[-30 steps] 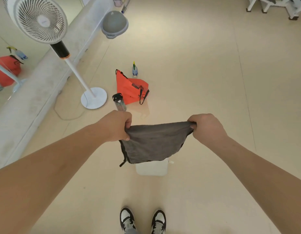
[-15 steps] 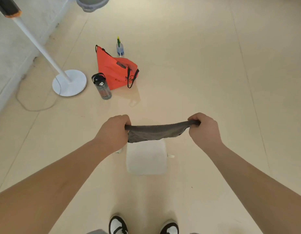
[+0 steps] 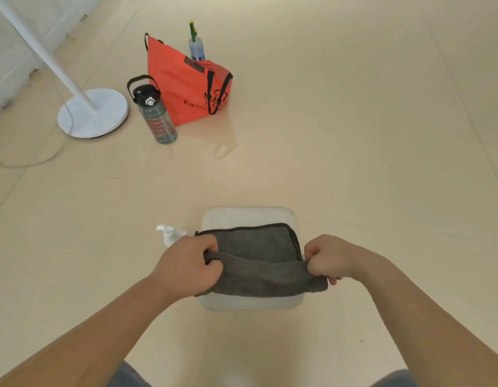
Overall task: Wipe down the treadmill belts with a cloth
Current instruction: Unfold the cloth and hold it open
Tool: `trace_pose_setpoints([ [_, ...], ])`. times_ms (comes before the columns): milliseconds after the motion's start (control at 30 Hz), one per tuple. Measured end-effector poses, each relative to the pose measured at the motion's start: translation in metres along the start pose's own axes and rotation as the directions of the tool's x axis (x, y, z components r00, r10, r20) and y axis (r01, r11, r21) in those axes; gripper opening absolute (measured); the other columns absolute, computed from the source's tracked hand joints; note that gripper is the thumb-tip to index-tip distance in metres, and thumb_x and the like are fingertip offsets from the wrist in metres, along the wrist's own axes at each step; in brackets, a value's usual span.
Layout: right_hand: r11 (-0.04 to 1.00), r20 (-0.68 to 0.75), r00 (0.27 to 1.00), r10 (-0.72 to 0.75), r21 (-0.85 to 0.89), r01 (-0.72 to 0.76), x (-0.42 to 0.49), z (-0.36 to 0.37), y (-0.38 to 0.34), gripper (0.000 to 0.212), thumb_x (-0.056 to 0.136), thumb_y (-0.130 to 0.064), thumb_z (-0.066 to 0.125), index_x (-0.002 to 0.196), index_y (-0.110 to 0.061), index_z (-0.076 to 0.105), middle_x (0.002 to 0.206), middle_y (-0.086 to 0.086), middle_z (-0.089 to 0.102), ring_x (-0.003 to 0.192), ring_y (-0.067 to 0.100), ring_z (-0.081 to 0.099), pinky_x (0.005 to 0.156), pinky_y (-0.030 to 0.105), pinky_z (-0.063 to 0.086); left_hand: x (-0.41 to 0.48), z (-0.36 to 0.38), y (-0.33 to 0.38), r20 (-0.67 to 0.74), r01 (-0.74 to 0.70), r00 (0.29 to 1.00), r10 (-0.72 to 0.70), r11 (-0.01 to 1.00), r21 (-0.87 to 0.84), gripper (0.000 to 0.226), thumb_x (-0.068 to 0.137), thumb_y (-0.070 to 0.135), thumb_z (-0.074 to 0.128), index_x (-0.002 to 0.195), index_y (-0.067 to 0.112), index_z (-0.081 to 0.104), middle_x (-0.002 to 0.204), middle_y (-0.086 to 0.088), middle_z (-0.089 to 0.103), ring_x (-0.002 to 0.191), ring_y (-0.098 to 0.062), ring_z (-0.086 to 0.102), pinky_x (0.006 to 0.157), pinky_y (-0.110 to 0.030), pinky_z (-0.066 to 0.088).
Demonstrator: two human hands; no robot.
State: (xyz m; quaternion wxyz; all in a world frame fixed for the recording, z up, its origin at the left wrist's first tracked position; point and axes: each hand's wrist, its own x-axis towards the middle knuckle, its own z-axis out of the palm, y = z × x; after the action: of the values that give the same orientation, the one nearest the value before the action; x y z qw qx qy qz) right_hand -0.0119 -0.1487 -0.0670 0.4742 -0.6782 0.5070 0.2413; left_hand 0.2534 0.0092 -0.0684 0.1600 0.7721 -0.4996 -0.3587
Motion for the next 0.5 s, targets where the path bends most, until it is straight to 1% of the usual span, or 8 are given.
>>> trace_pose_setpoints([
  [67, 0.991, -0.109, 0.994, 0.008, 0.136, 0.007, 0.024, 0.002, -0.004, 0.009, 0.072, -0.003, 0.048, 0.073, -0.01, 0.054, 0.063, 0.004, 0.048, 0.052, 0.02, 0.041, 0.05, 0.025, 0.027, 0.024, 0.006, -0.005, 0.012, 0.024, 1.0, -0.024, 1.0, -0.005, 0.012, 0.077, 0.017, 0.059, 0.067, 0.019, 0.052, 0.056, 0.008, 0.054, 0.054, -0.01, 0.048, 0.053, -0.031, 0.041],
  [133, 0.962, -0.295, 0.955, 0.001, 0.261, 0.08, 0.046, 0.002, -0.008, 0.008, 0.081, -0.006, 0.053, 0.083, -0.008, 0.061, 0.075, 0.0, 0.059, 0.063, 0.018, 0.051, 0.054, 0.027, 0.037, 0.047, 0.005, -0.01, -0.005, 0.045, 0.999, -0.045, 0.998, 0.043, 0.007, 0.08, 0.018, 0.059, 0.076, 0.024, 0.056, 0.068, 0.007, 0.062, 0.066, -0.013, 0.058, 0.059, -0.032, 0.049],
  [167, 0.955, -0.389, 0.921, -0.02, 0.265, 0.133, 0.06, 0.004, -0.01, 0.012, 0.085, -0.009, 0.055, 0.093, -0.012, 0.065, 0.087, -0.001, 0.065, 0.075, 0.018, 0.059, 0.062, 0.03, 0.046, 0.059, 0.004, -0.018, -0.021, 0.07, 0.997, -0.068, 0.994, 0.079, 0.006, 0.083, 0.019, 0.059, 0.085, 0.025, 0.059, 0.077, 0.006, 0.065, 0.074, -0.015, 0.061, 0.065, -0.034, 0.053],
  [200, 0.968, -0.457, 0.889, -0.039, 0.204, 0.148, 0.066, 0.008, -0.008, 0.019, 0.089, -0.015, 0.058, 0.106, -0.018, 0.065, 0.101, -0.001, 0.066, 0.088, 0.02, 0.063, 0.073, 0.034, 0.052, 0.065, 0.005, -0.022, -0.039, 0.103, 0.994, -0.099, 0.988, 0.111, 0.015, 0.085, 0.021, 0.06, 0.099, 0.025, 0.061, 0.09, 0.005, 0.066, 0.084, -0.017, 0.063, 0.071, -0.036, 0.056],
  [267, 0.997, -0.509, 0.858, -0.075, -0.045, 0.06, 0.081, 0.028, -0.003, 0.044, 0.093, -0.026, 0.061, 0.136, -0.027, 0.052, 0.127, 0.002, 0.055, 0.11, 0.027, 0.059, 0.09, 0.042, 0.054, 0.072, 0.012, -0.038, -0.084, 0.202, 0.978, -0.191, 0.967, 0.155, 0.045, 0.089, 0.029, 0.065, 0.132, 0.022, 0.052, 0.119, 0.0, 0.06, 0.105, -0.021, 0.061, 0.083, -0.038, 0.054],
  [333, 0.992, -0.513, 0.854, -0.088, -0.126, 0.027, 0.092, 0.051, 0.0, 0.058, 0.097, -0.032, 0.06, 0.151, -0.032, 0.039, 0.137, 0.003, 0.044, 0.112, 0.029, 0.057, 0.092, 0.041, 0.052, 0.067, 0.027, -0.054, -0.106, 0.302, 0.952, -0.289, 0.942, 0.145, 0.057, 0.092, 0.04, 0.067, 0.139, 0.018, 0.045, 0.129, -0.005, 0.054, 0.109, -0.025, 0.058, 0.085, -0.04, 0.053],
  [400, 0.995, -0.523, 0.847, -0.1, -0.079, 0.069, 0.1, 0.06, 0.003, 0.058, 0.099, -0.03, 0.058, 0.154, -0.033, 0.04, 0.139, 0.0, 0.042, 0.1, 0.024, 0.058, 0.087, 0.033, 0.049, 0.062, 0.042, -0.068, -0.063, 0.41, 0.91, -0.409, 0.912, 0.004, 0.059, 0.093, 0.047, 0.068, 0.137, 0.014, 0.047, 0.124, -0.004, 0.058, 0.102, -0.022, 0.058, 0.081, -0.036, 0.051],
  [500, 0.996, -0.52, 0.85, -0.083, -0.016, 0.087, 0.105, 0.054, 0.007, 0.058, 0.096, -0.029, 0.064, 0.152, -0.034, 0.046, 0.133, -0.005, 0.042, 0.096, 0.018, 0.054, 0.088, 0.028, 0.044, 0.065, 0.044, -0.074, 0.098, 0.545, 0.827, -0.553, 0.75, -0.375, 0.049, 0.092, 0.041, 0.075, 0.118, 0.003, 0.059, 0.111, -0.002, 0.067, 0.094, -0.021, 0.066, 0.076, -0.036, 0.058],
])
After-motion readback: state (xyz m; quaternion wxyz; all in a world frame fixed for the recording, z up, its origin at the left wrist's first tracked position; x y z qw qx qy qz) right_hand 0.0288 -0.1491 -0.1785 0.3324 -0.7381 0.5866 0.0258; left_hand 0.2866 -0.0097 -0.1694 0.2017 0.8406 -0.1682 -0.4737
